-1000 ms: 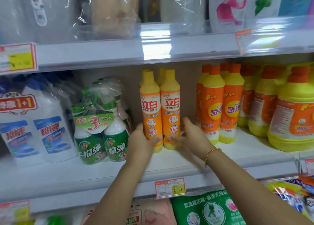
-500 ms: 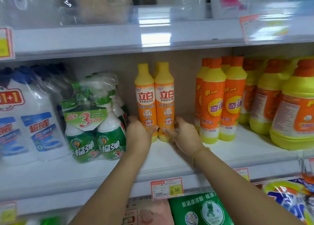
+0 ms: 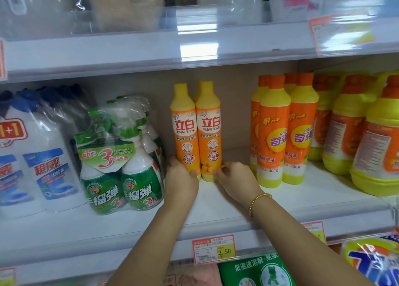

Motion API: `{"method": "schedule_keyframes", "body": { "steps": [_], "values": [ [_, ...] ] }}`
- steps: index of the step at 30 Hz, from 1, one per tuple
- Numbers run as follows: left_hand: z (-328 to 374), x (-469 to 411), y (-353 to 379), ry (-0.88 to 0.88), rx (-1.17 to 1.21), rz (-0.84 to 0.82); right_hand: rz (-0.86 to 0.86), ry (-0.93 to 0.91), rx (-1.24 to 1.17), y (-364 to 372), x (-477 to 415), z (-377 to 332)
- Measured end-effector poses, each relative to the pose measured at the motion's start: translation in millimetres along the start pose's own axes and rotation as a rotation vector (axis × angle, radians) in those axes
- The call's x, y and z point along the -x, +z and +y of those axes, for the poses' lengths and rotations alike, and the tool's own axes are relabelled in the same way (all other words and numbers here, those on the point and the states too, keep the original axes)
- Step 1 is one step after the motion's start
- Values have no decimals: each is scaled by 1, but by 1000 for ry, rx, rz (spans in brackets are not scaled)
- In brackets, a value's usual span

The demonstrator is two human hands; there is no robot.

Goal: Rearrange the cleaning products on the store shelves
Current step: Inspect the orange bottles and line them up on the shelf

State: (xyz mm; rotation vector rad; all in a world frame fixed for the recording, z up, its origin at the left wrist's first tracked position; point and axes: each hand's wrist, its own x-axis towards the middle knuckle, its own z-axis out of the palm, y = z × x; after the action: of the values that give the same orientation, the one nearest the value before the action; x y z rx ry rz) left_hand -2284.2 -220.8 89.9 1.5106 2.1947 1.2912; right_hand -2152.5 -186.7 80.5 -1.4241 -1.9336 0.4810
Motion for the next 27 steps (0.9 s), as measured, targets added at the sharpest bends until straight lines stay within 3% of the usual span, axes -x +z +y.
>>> {"method": "schedule_keyframes", "body": {
  "steps": [10, 15, 19, 25, 27],
  "values": [
    [0, 9, -8, 48, 22, 24, -64, 60, 9, -10, 6, -4],
    [19, 85, -42, 340, 278, 106, -21, -109, 49, -63, 60, -13],
    [15, 169, -26, 358, 405, -191, -3, -123, -157, -114, 146, 4],
    [-39, 272, 67, 99, 131, -934, 17, 129, -142, -143, 250, 115],
    [-67, 301, 94, 39, 44, -1065, 40, 258, -183, -141, 282, 162]
  ]
}}
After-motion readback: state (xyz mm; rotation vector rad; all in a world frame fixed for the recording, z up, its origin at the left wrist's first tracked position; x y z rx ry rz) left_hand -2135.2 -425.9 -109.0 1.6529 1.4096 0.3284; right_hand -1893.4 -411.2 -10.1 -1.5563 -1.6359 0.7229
